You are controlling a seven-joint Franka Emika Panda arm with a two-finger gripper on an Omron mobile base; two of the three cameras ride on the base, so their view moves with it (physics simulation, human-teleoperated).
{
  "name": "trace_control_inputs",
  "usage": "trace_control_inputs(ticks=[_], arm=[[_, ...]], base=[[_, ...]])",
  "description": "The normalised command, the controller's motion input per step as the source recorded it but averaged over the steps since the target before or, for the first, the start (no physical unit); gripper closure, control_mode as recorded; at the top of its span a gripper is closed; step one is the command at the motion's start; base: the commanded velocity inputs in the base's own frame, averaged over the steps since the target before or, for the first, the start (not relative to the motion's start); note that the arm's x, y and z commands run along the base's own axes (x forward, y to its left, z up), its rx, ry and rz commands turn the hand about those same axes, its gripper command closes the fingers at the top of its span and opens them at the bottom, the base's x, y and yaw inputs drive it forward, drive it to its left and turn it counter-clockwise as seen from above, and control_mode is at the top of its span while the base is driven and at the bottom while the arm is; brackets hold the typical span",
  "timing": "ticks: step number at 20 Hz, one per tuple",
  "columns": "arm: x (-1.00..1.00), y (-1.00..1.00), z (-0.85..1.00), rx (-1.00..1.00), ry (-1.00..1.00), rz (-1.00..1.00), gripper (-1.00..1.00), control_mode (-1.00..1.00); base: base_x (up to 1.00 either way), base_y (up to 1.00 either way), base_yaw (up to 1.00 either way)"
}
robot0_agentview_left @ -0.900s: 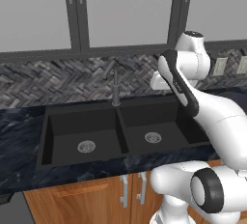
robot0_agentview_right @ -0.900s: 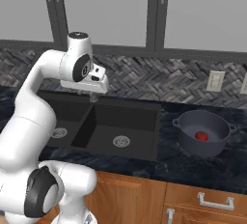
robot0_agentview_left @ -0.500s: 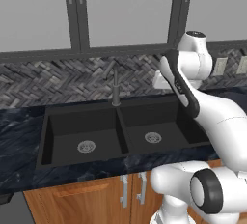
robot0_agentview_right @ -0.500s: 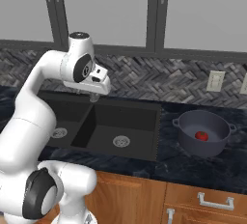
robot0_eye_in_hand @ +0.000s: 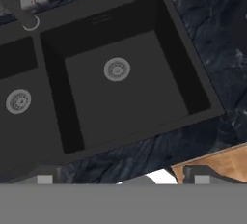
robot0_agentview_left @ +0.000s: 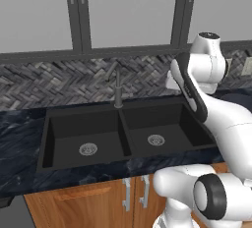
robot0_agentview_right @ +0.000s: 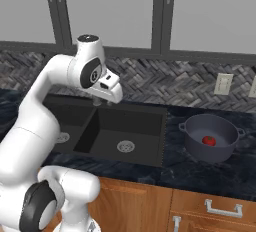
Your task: Dump the tomato from the pot into the sink. Then turn on the water and wash the tomato. Then turn off the water and put the tomato back in the pot.
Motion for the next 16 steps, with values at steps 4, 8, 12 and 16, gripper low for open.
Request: trace_control_inputs(ticks=[4, 8, 12, 16], arm=[[-0.02, -0.48, 0.0, 0.01, 0.03, -0.25, -1.0, -1.0], [0.0, -0.54, -0.04, 0.01, 0.02, -0.22, -1.0, -1.0], [0.0, -0.61, -0.06, 0.03, 0.08, -0.22, -1.0, -1.0], [0.0, -0.62, -0.08, 0.01, 0.12, -0.24, -1.0, -1.0]], base=[[0.0, 0.0, 0.0], [0.0, 0.0, 0.0], [0.0, 0.0, 0.0], [0.0, 0.0, 0.0]])
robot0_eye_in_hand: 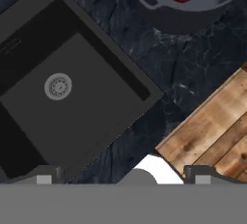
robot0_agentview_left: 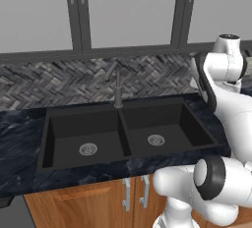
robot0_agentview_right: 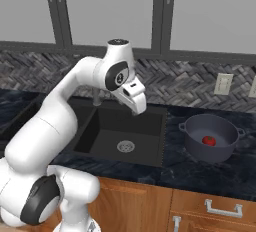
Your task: Dump the tomato from the pot into the sink. Then turn on the water and wash the tomato. Then turn off the water and put the tomato back in the pot.
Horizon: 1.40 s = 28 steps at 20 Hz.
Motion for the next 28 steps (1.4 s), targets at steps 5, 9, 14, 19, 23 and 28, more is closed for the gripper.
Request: trace_control_inputs(ticks=[5, 9, 14, 19, 23, 28], arm=[[0.0, -0.48, -0.08, 0.01, 0.11, -0.22, -1.0, -1.0], [0.0, -0.5, -0.18, 0.03, 0.1, -0.25, -1.0, -1.0], [0.0, -0.51, -0.2, 0.08, 0.11, -0.24, -1.0, -1.0], [0.0, -0.47, -0.15, 0.12, 0.09, -0.24, -1.0, -1.0], [0.0, -0.33, -0.06, 0.08, 0.07, -0.21, -1.0, -1.0], [0.0, -0.25, 0.0, 0.06, 0.03, -0.17, -1.0, -1.0]], base=[[0.0, 0.0, 0.0], [0.0, 0.0, 0.0], [0.0, 0.0, 0.0], [0.0, 0.0, 0.0], [0.0, 0.0, 0.0], [0.0, 0.0, 0.0]])
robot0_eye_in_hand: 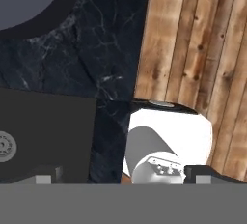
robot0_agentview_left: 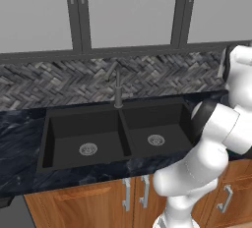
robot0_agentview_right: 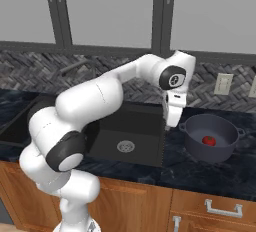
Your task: Dump the tomato from the pot into the sink. Then turn on the water and wash the tomato. Then turn off the water and put the tomato back in the pot.
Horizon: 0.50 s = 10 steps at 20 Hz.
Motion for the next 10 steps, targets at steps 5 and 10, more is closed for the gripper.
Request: trace_control_inputs(ticks=[5, 10], arm=[[0.0, -0.17, -0.01, 0.03, 0.04, -0.15, -1.0, -1.0], [0.0, -0.12, -0.13, 0.0, 0.04, -0.17, -1.0, -1.0]], base=[[0.0, 0.0, 0.0], [0.0, 0.0, 0.0]])
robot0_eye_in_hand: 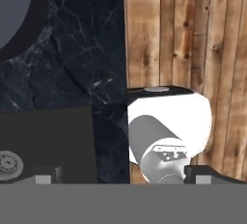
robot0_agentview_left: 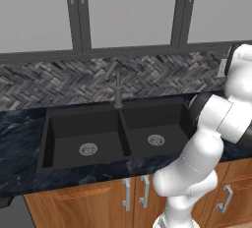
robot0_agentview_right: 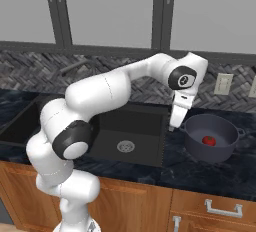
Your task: Dump the tomato from the pot into the sink. Then turn on the water and wash the tomato. Then turn off the water and put the tomato back in the pot.
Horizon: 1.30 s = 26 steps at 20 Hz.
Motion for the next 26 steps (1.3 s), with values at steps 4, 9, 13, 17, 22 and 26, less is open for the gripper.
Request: trace_control_inputs(ticks=[4, 9, 13, 17, 22, 26], arm=[[0.0, -0.09, -0.23, 0.0, 0.0, -0.17, -1.0, -1.0], [0.0, -0.14, -0.27, 0.0, -0.08, -0.13, -1.0, -1.0], [0.0, -0.17, -0.22, 0.0, -0.02, -0.06, -1.0, -1.0], [0.0, -0.16, -0.2, 0.0, 0.0, -0.01, -1.0, -1.0], [0.0, -0.11, -0.1, 0.0, 0.0, 0.0, -1.0, -1.0], [0.02, -0.1, -0.05, 0.0, 0.0, 0.0, -1.0, -1.0]], base=[[0.0, 0.0, 0.0], [0.0, 0.0, 0.0], [0.0, 0.0, 0.0], [0.0, 0.0, 0.0], [0.0, 0.0, 0.0], [0.0, 0.0, 0.0]])
